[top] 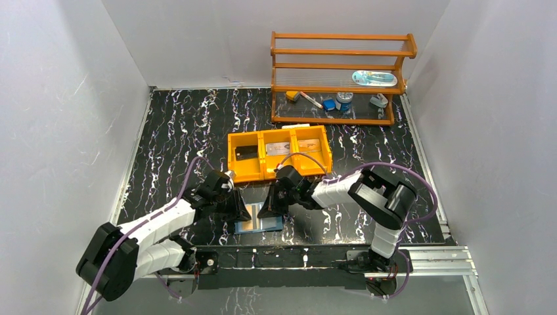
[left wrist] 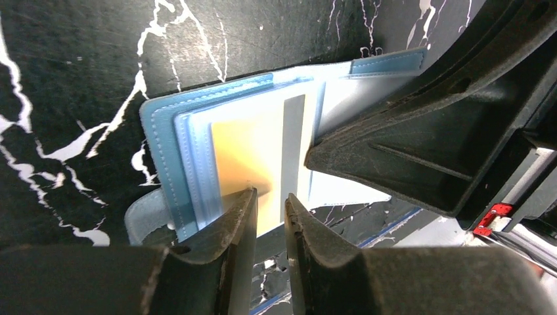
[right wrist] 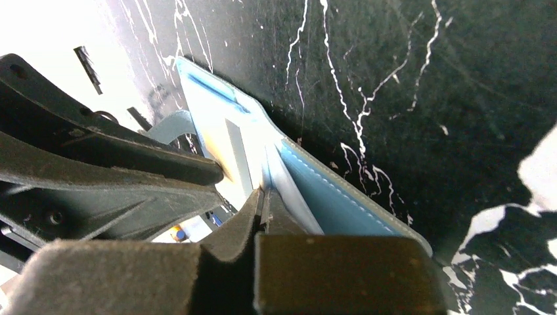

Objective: Take the credit cards out of the card holder

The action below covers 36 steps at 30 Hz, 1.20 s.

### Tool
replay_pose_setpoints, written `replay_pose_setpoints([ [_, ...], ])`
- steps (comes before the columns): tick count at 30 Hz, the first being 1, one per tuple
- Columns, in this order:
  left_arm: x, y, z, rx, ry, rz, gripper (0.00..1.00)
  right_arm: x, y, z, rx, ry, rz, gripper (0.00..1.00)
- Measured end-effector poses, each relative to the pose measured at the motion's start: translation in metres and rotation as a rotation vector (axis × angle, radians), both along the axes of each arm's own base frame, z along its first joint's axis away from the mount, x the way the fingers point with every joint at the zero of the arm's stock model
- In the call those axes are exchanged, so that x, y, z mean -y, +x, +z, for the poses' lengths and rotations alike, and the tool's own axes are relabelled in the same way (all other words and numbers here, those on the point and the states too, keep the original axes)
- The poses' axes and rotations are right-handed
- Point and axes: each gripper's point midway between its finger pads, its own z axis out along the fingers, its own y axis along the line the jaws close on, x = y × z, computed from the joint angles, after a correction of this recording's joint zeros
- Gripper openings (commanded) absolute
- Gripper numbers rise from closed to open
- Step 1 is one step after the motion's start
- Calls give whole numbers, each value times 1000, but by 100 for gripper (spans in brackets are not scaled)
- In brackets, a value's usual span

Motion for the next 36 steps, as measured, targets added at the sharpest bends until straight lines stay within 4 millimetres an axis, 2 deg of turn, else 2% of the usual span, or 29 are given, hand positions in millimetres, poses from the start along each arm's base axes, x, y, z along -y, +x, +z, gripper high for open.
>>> replay_pose_setpoints([
  [3,-6,0,1,17,23,14,26,4,1,1,10,-8,-13,0],
  [7,-17,1,2,37,72,42,36,16,-2,2,17,-22,-36,2],
  [8,-19,1,3,45,81,49,38,18,-1,2,20,-23,-41,10],
  [11,-22,4,8,71,85,59,39,22,-1,2,25,-37,-45,21],
  [14,-20,5,11,75,78,51,39,24,2,2,32,-69,-45,24],
  [18,-15,5,11,64,64,28,39,23,10,12,78,-103,-43,24],
  [24,-11,4,9,50,52,8,39,10,15,27,131,-97,-6,20],
  [27,-9,5,10,54,45,6,39,2,15,23,139,-104,19,15],
  [31,-9,5,10,54,43,5,40,0,10,4,102,-140,41,12],
  [36,-9,4,10,53,41,4,40,3,13,3,107,-165,22,9],
])
